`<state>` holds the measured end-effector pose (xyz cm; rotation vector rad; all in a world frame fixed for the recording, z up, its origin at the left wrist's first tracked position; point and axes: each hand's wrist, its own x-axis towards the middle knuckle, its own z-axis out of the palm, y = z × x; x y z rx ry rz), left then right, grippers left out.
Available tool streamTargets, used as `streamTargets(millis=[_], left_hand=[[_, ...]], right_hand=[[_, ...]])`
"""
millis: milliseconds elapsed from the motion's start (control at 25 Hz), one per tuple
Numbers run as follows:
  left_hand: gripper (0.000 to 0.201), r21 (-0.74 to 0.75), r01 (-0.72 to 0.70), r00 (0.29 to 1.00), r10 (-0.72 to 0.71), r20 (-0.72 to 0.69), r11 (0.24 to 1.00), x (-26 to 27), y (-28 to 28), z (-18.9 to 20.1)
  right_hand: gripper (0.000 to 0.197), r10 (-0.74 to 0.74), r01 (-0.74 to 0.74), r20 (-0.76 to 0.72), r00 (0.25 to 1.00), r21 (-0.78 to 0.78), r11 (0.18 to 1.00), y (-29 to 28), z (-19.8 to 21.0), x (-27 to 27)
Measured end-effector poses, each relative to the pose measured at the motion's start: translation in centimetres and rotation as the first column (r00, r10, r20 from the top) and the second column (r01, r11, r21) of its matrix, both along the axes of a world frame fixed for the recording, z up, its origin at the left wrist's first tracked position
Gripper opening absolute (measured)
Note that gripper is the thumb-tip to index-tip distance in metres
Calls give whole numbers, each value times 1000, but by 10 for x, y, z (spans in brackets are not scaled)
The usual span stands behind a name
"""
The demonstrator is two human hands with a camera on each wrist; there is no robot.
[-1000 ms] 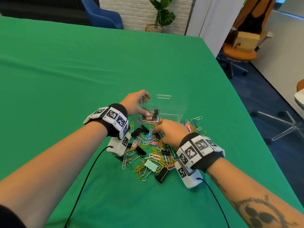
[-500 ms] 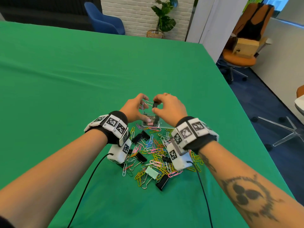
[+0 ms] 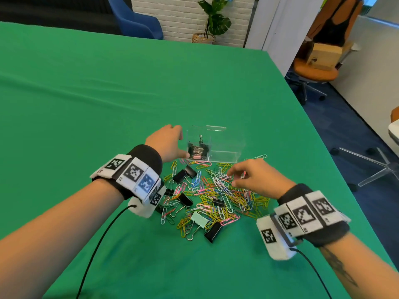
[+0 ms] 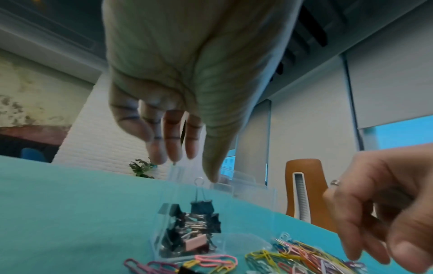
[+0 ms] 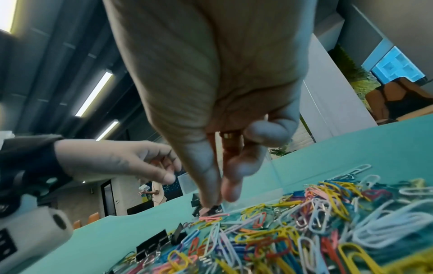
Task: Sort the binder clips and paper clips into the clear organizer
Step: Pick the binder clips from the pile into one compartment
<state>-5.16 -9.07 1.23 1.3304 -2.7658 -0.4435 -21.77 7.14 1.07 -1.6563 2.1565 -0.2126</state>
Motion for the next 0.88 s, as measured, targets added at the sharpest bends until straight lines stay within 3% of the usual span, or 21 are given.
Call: streamTargets(millis=[80,160,320,480,560,640,720,800,880], left_hand=[[45,-143,53,995,-65,-80,988,-5,14,6],[51,-268,134,980,-167,-105,954,-16,19,7],[64,-351,268,960,-220,172,897,-31,13,8],[62,-376,259,962,-205,178,890,-30,10,9],[55,-337,229,972,-196,130,913,-22,10,11],[40,-327,147,978,-186,-90,934,-11,9,12],[25,-239,78,913,-166,-373,968,-6,15,13],[22,72,113,834,-55,-549,991,-9,25,16],[17,396,189,770,114,-628,899,-15,33,19]], right_hand=[[21,37,-36,-51,998,11,999,7,-4,5],[22,93,-91,-67,993,36,995,10,-7,15],[30,194,-184,-110,975,95,978,14,-20,34],[22,173,-164,-129,976,79,983,11,-30,39],[17,124,-123,-41,991,35,992,9,-26,35],[13,28,-17,85,996,-126,992,1,-14,29],[14,-73,132,196,978,-308,942,-13,2,26],[14,-128,241,280,951,-414,878,-31,13,31],[13,-149,286,309,939,-466,838,-49,19,41]])
